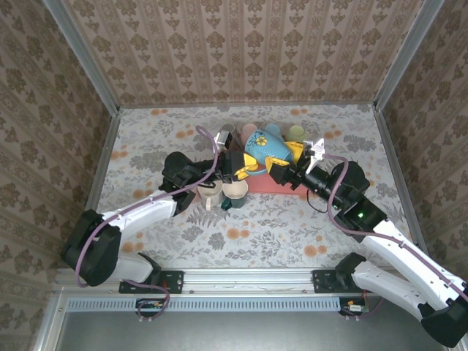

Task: Turn the mug right side up

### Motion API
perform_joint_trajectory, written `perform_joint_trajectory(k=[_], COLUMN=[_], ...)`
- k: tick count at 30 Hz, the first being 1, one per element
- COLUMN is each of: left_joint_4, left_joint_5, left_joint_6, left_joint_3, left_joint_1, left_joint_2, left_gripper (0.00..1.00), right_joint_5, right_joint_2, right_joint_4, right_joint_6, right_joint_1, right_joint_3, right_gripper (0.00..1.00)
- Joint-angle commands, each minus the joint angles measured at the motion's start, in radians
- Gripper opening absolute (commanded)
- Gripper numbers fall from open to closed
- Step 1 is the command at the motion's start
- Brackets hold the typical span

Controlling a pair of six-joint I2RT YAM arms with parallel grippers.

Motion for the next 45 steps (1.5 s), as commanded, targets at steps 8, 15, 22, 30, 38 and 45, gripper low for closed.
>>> perform_joint_trajectory(k=[8, 15, 22, 30, 38, 45], left_joint_4=[0.071, 0.072, -0.306, -1.32, -1.441, -1.551], left_joint_5=[-0.054, -0.045, -0.038, -0.669, -1.275, -1.459], left_joint_6=[-0.007, 0.013, 0.29, 1.133, 1.2, 1.093], left_joint_3=[-0.004, 0.008, 0.065, 0.312, 0.438, 0.556], left_joint_1=[0.019, 0.025, 0.046, -0.176, -0.524, -0.596], left_joint_2=[-0.011, -0.019, -0.149, -0.311, -0.079, 0.168], left_gripper=[0.23, 0.0, 0.0, 0.0, 0.0, 0.0], right_joint_5=[-0.004, -0.047, 0.075, 0.607, 0.766, 0.822], right_joint_2=[-0.011, 0.005, -0.058, -0.121, -0.123, -0.099], right_joint_4=[0.06, 0.033, -0.105, -0.518, -0.606, -0.649], right_joint_6=[0.009, 0.017, -0.006, 0.016, 0.04, 0.104], right_joint_1=[0.008, 0.009, 0.008, 0.0, -0.002, -0.005], right_joint_3=[0.003, 0.017, 0.039, 0.198, 0.263, 0.282], right_gripper=[0.39, 0.58, 0.99, 0.95, 0.93, 0.93])
